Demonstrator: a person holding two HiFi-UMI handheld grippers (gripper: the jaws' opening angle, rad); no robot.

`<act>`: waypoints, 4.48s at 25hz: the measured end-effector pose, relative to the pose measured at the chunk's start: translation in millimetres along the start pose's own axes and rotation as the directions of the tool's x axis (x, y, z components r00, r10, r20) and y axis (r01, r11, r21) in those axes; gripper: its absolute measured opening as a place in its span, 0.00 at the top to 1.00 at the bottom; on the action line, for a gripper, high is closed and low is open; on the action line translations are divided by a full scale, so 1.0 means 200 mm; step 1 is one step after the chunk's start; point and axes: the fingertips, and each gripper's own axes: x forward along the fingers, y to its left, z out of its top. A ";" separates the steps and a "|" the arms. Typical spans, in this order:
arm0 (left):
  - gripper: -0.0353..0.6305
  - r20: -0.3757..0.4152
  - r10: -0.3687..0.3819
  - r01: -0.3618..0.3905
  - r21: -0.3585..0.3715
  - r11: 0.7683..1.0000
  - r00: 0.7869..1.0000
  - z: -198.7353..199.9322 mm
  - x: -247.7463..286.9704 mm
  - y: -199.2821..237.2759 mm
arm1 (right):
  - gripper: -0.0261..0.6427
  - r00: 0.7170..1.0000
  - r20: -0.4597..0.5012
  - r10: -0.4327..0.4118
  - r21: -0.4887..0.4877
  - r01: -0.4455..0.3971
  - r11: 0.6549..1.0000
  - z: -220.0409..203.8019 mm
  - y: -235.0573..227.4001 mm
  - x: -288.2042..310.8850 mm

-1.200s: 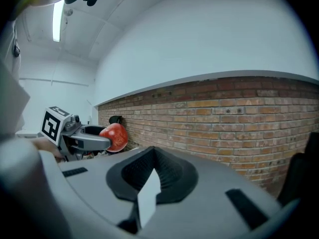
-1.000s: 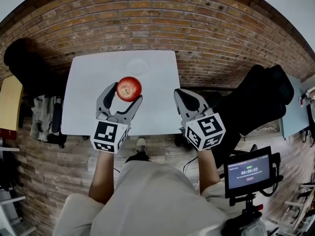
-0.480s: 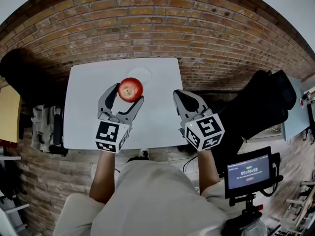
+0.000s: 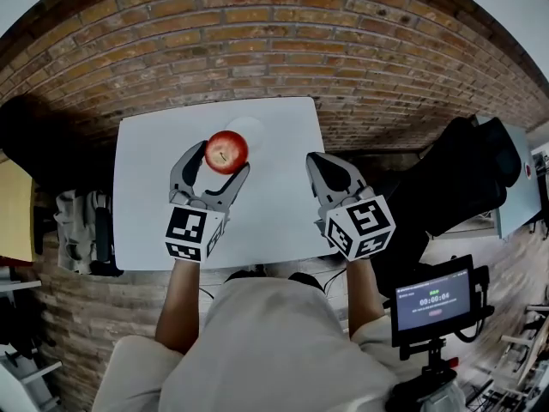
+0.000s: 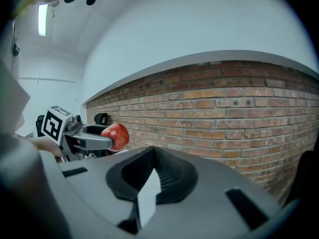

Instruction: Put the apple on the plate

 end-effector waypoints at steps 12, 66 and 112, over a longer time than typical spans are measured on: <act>0.40 -0.046 -0.019 0.018 -0.015 1.000 0.999 -0.10 0.12 0.10 | 0.96 0.999 -0.050 -0.004 0.026 0.005 1.000 -0.09 0.00 0.09; 0.40 -0.327 -0.059 0.034 -0.082 0.996 0.943 -0.84 0.97 0.34 | 0.96 0.965 -0.250 0.072 0.188 -0.025 0.982 -0.53 -0.36 0.65; 0.40 -0.491 -0.093 0.024 -0.145 0.989 0.866 -1.39 1.18 0.39 | 0.96 0.936 -0.331 0.115 0.235 -0.036 0.971 -0.73 -0.43 0.79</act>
